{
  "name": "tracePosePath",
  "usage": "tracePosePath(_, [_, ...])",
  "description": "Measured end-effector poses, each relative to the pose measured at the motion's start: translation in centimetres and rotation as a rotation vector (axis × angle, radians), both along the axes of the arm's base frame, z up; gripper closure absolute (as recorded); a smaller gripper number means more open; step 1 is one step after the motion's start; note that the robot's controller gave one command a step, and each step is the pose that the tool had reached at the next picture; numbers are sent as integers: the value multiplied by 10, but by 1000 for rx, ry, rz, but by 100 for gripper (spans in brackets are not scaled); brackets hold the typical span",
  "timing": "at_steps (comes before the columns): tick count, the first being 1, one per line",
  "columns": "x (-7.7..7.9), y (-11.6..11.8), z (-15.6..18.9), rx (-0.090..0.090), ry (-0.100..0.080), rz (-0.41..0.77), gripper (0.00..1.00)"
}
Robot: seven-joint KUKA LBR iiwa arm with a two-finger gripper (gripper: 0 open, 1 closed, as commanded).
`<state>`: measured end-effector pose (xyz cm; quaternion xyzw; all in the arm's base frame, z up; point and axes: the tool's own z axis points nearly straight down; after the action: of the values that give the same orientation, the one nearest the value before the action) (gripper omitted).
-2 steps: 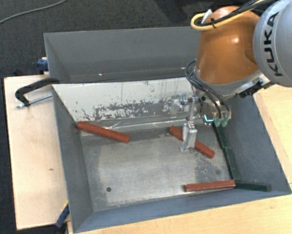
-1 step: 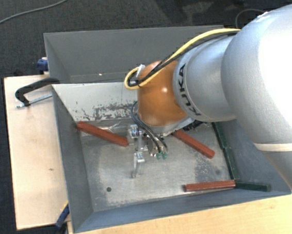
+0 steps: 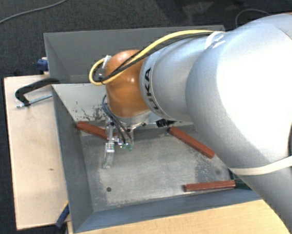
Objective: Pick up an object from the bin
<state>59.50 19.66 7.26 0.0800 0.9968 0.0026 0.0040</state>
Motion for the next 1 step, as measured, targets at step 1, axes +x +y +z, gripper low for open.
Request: tracePosePath(1, [0, 17, 30, 1, 2, -198, 0])
